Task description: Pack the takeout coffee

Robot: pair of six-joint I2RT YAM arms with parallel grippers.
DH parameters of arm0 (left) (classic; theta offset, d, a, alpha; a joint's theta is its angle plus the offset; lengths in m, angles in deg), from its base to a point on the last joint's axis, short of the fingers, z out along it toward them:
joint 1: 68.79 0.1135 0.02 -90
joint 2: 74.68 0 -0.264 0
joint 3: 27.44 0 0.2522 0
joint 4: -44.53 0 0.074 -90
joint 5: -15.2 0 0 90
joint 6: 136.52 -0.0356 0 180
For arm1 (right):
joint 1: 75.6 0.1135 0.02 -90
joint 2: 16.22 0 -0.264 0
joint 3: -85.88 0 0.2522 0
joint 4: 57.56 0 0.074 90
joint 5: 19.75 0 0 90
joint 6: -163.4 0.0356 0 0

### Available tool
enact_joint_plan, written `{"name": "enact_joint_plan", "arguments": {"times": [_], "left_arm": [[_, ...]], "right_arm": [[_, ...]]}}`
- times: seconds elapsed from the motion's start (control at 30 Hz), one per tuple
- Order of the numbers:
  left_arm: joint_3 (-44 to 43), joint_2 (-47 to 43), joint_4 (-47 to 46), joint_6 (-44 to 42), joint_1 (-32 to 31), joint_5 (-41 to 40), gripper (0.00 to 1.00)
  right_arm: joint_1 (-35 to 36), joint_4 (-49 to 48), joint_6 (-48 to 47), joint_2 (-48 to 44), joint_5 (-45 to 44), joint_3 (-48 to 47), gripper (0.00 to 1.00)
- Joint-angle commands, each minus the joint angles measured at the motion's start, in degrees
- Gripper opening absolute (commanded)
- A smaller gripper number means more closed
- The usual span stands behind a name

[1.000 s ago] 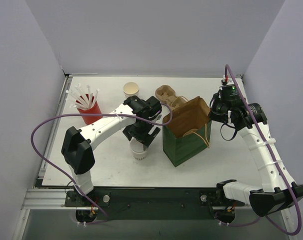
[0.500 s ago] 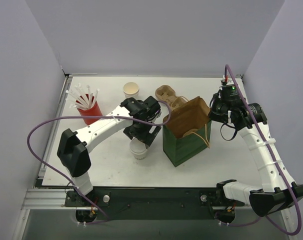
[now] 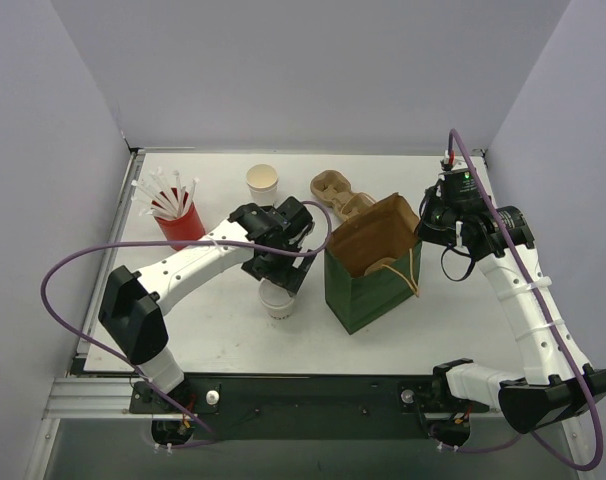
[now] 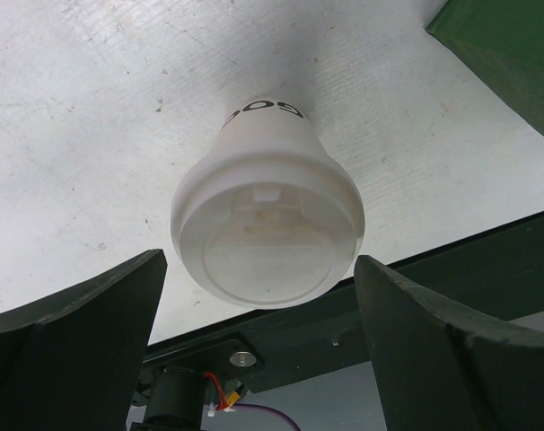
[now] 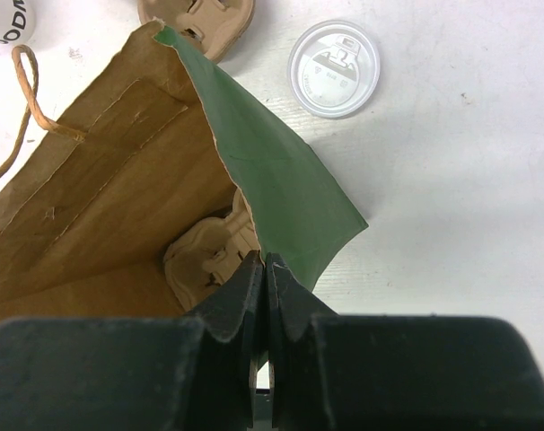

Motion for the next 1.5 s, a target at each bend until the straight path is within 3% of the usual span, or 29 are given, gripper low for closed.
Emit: {"name": "enact_joint_plan", "arguments": {"times": [0.0, 0.5, 1.47], "left_arm": [[0.9, -0.4, -3.2, 0.6, 0.2, -1.2, 0.97], [3.4, 1.2, -4.7, 0.2, -0.6, -1.3, 0.97], [0.1, -4.7, -2.0, -0.1, -0.8, -1.2, 0.97]], "right_arm": [[-0.4, 0.6, -0.7, -0.8, 0.1, -0.1, 0.0], [-0.4, 0.6, -0.7, -1.1, 0.2, 0.3, 0.0], [-0.2, 0.7, 0.0, -0.5, 2.2, -0.1, 0.0]]}}
